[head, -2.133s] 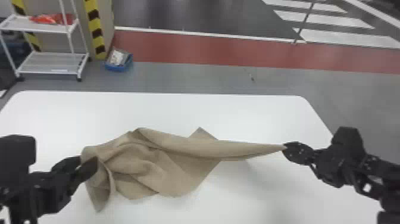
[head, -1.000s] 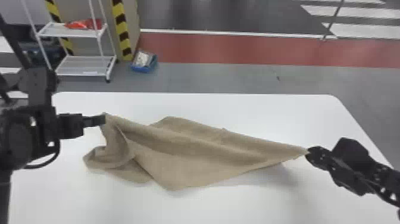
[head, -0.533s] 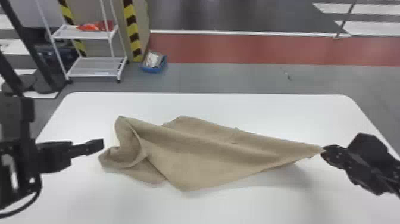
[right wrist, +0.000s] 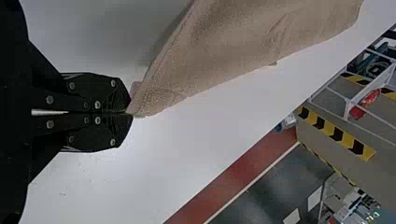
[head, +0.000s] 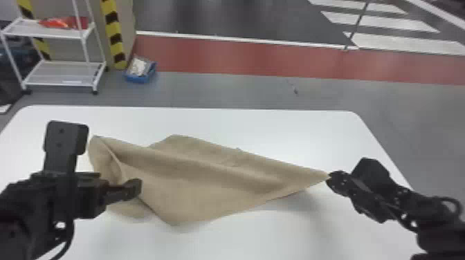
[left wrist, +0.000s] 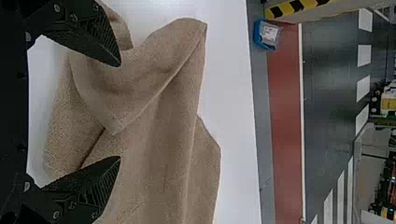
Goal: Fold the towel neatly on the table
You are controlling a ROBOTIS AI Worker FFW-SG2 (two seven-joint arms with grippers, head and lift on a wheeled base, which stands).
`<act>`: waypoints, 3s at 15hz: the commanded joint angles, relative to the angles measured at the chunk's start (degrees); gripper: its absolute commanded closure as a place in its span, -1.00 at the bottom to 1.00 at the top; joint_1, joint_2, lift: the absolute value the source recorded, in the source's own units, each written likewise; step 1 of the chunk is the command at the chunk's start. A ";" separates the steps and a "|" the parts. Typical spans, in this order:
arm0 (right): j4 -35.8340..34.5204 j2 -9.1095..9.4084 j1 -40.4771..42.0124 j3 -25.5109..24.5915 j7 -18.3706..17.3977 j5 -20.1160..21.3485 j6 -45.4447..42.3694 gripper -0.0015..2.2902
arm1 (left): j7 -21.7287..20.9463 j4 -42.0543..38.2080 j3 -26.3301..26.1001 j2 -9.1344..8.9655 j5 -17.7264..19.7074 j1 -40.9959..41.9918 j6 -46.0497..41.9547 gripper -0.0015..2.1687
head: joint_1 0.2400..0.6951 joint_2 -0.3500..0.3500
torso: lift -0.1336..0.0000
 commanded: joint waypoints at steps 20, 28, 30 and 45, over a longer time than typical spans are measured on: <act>-2.65 0.71 -0.16 -5.43 2.02 -7.16 8.52 0.19 | 5.02 7.81 -2.07 0.65 -8.25 -2.77 -5.27 0.98 | 1.00 -0.52 | -0.86; -4.58 1.41 0.37 -11.14 2.02 -8.39 10.10 0.19 | 2.20 20.37 3.12 1.62 -8.25 -24.83 -1.41 0.98 | 1.00 -0.43 | -0.86; -5.29 1.41 0.63 -12.72 2.11 -8.48 10.98 0.19 | 3.35 28.46 2.86 1.35 -6.84 -28.70 -9.49 0.77 | 1.00 -0.41 | -0.86; -9.77 2.38 3.97 -13.16 3.25 -9.27 12.56 0.19 | -8.52 18.18 4.97 1.97 -12.12 -15.42 -4.39 -0.92 | 1.00 -0.47 | -0.86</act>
